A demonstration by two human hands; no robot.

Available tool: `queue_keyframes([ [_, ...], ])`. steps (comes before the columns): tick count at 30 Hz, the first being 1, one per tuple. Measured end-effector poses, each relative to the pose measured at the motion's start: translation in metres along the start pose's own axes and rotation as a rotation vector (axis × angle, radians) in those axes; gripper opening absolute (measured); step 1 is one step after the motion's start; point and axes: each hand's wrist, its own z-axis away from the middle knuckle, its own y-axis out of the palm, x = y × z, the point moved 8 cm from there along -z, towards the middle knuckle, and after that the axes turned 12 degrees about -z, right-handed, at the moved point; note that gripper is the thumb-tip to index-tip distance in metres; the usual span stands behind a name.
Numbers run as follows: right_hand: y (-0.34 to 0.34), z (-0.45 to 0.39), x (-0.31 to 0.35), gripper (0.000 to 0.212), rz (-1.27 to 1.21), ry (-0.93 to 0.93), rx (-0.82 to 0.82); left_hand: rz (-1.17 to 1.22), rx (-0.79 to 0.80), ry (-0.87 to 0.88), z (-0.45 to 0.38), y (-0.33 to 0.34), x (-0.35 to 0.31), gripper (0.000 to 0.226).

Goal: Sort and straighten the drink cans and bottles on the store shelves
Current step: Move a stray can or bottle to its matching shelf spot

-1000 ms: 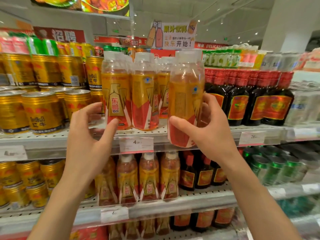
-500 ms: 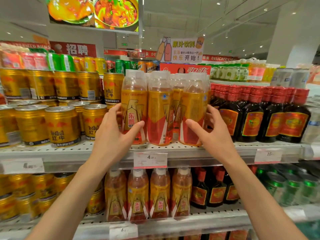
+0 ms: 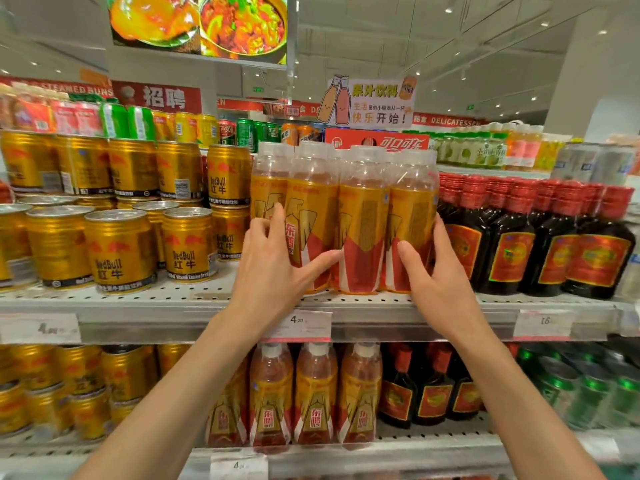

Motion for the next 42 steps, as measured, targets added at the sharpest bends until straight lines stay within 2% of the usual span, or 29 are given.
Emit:
queue_keyframes([
  [3,-0.003,-0.001,-0.005,0.072,0.013,0.026,-0.020,-0.059,0.013,0.011,0.001,0.004,-0.007,0.120],
  [11,-0.003,0.003,-0.005,0.087,0.056,0.046,-0.005,-0.017,0.062,-0.006,0.006,0.008,-0.003,0.119],
  [16,-0.007,0.014,-0.004,0.088,0.004,0.064,-0.001,0.062,0.051,-0.008,0.010,0.002,0.005,0.104],
  [20,-0.012,0.035,-0.002,0.079,-0.092,0.073,-0.037,0.158,-0.050,0.013,0.026,-0.015,0.005,0.074],
  [24,-0.010,0.066,0.010,0.050,-0.132,-0.057,-0.125,0.287,-0.095,0.026,0.057,-0.031,0.010,0.048],
  [27,0.006,0.096,0.017,0.035,-0.176,-0.136,-0.118,0.347,-0.093,-0.003,0.086,-0.041,0.022,0.039],
  [31,0.045,0.135,-0.003,0.025,-0.275,0.038,0.003,0.396,-0.044,-0.103,0.128,-0.038,0.062,0.033],
  [35,0.099,0.177,-0.036,0.019,-0.177,0.307,0.197,0.464,0.055,-0.255,0.175,-0.026,0.129,0.028],
  [42,0.197,0.243,-0.035,0.013,-0.099,0.523,0.165,0.539,0.186,-0.421,0.223,-0.051,0.260,0.020],
])
